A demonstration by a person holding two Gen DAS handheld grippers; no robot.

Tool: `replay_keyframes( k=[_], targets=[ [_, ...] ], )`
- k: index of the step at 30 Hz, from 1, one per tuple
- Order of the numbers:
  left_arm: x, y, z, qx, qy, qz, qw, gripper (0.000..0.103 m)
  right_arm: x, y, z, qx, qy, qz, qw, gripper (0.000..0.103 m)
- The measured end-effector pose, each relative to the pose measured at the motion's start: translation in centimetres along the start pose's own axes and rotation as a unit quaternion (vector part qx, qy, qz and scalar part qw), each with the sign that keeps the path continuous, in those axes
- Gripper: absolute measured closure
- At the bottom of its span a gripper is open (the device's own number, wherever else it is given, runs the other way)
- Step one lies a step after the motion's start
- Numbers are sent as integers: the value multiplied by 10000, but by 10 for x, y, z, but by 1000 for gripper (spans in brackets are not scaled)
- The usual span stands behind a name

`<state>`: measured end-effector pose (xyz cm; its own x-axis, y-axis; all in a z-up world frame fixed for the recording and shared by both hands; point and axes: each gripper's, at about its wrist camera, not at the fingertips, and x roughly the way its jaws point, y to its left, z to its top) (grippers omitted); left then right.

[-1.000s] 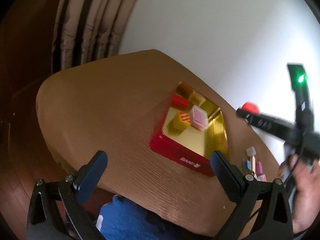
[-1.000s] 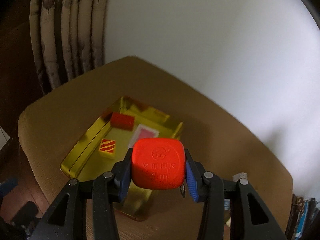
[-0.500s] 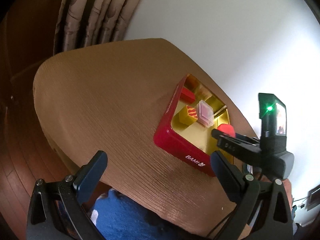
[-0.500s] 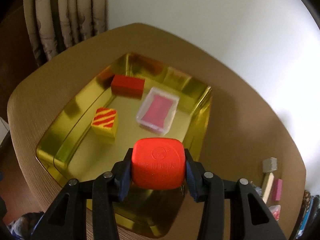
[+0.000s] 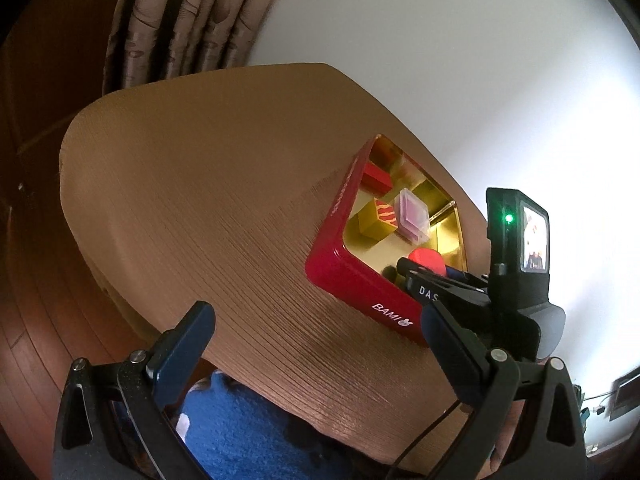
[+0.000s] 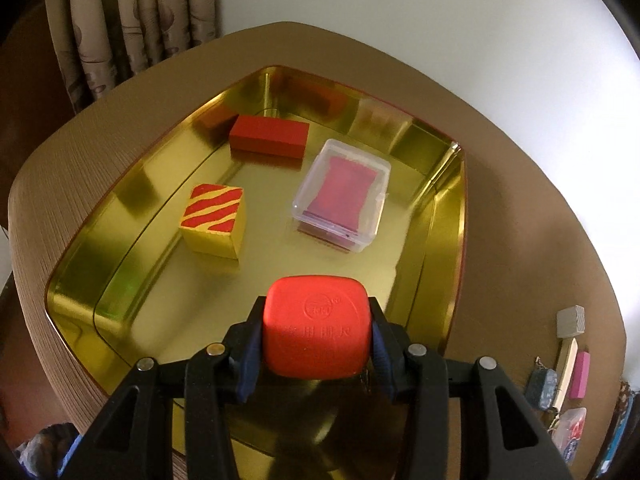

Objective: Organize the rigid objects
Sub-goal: 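Carry the red rounded cube over the tin and release it inside, then grasp the black-white chevron cube with the left gripper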

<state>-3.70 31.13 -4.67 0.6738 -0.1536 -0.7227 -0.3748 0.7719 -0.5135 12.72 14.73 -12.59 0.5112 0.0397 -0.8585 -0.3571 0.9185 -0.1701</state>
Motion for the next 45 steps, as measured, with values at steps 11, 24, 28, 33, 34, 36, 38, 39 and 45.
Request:
replay_keyframes(
  k=[11, 24, 28, 33, 34, 36, 38, 39, 45],
  targets=[
    [6, -11, -1, 203, -11, 65, 9998, 1, 0, -5, 10, 82, 221, 278, 9993, 52],
    [4, -77, -40, 1700, -222, -49, 9852, 1, -156, -202, -155, 2036, -1479, -665, 9655, 23],
    [22, -122, -75, 2524, -72, -68, 9676, 1, -145, -247, -240, 2706, -1180, -774, 9523, 23],
    [53, -192, -95, 3327, 117, -252, 9426, 1, -139, -277, -300, 3307, -1147, -529, 9352, 23],
    [58, -205, -94, 3365, 179, -300, 9410, 1, -141, -280, -304, 3386, -1189, -468, 9322, 23],
    [70, -236, -92, 3423, 237, -313, 9388, 1, -147, -288, -305, 3530, -1290, -302, 9262, 23],
    [87, -267, -87, 3414, 343, -291, 9388, 1, -153, -294, -300, 3594, -1310, -231, 9236, 23],
    [95, -282, -83, 3390, 354, -269, 9397, 1, -156, -295, -299, 3592, -1332, -222, 9234, 23],
    [162, -348, -68, 3042, 596, -57, 9507, 2, -186, -299, -299, 3383, -1504, -256, 9286, 23]
  ],
)
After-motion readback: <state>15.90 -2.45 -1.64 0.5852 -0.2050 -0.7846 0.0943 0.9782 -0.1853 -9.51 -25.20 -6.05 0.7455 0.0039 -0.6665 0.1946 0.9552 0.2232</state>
